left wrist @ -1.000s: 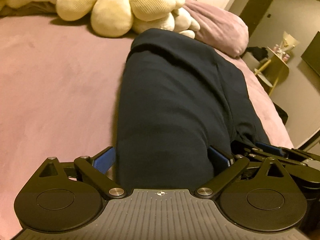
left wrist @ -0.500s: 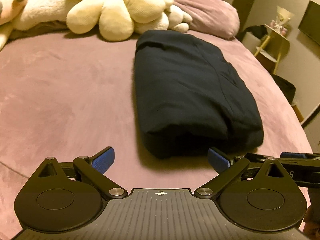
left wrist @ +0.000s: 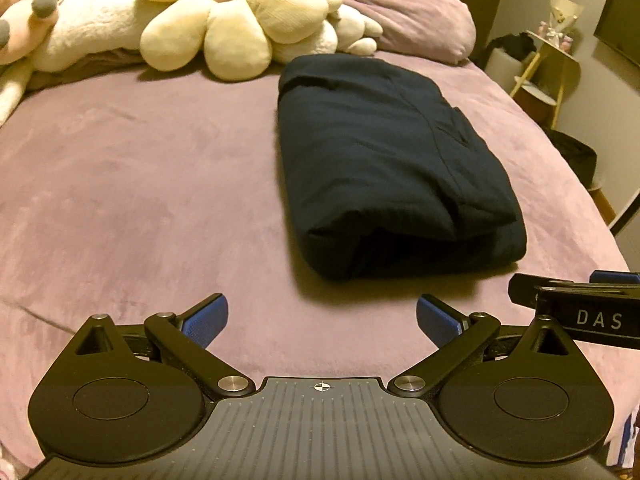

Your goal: Fold large clothes

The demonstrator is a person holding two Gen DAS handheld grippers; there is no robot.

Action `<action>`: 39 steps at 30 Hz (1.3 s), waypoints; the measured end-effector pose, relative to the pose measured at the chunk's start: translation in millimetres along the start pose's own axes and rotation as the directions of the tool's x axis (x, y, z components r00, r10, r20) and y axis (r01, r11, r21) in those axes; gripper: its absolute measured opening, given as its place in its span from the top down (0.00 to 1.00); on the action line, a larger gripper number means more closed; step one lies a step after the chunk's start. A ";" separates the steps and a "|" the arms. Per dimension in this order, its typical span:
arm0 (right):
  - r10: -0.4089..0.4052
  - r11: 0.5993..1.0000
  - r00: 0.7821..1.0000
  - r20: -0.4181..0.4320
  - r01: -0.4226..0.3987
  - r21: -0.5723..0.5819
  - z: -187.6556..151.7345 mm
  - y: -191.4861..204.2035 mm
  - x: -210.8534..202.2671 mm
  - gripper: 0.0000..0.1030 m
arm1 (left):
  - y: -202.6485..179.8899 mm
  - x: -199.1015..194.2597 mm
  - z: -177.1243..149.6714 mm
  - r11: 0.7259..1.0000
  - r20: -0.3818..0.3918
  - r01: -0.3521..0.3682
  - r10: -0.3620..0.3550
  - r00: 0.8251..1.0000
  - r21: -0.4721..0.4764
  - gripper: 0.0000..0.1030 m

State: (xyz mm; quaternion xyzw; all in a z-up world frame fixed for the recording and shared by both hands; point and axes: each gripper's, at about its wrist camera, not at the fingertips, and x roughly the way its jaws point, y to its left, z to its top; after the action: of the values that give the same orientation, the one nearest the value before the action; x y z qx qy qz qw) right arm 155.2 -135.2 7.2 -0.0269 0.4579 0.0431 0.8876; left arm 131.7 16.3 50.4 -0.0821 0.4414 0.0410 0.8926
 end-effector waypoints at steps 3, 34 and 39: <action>-0.003 1.000 1.000 0.003 0.003 0.000 0.7 0.7 -3.6 0.09 | -1.7 -3.3 -0.1 1.000 0.008 0.005 -0.005 1.000 0.003 0.00; -0.011 1.000 1.000 0.018 0.010 0.011 -0.3 1.8 -9.8 0.08 | -6.4 -7.0 -1.9 0.999 0.012 -0.039 0.039 0.999 0.015 0.00; -0.015 1.000 1.000 0.024 0.015 0.011 -0.4 2.7 -10.9 0.08 | -5.7 -6.8 -2.3 0.999 0.009 -0.041 0.041 0.999 0.016 0.00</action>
State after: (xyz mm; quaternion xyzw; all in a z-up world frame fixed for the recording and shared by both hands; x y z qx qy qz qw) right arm 148.3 -133.2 15.8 -0.0252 0.4472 0.0343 0.8934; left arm 126.5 10.2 55.1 -0.0657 0.4394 0.0563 0.8941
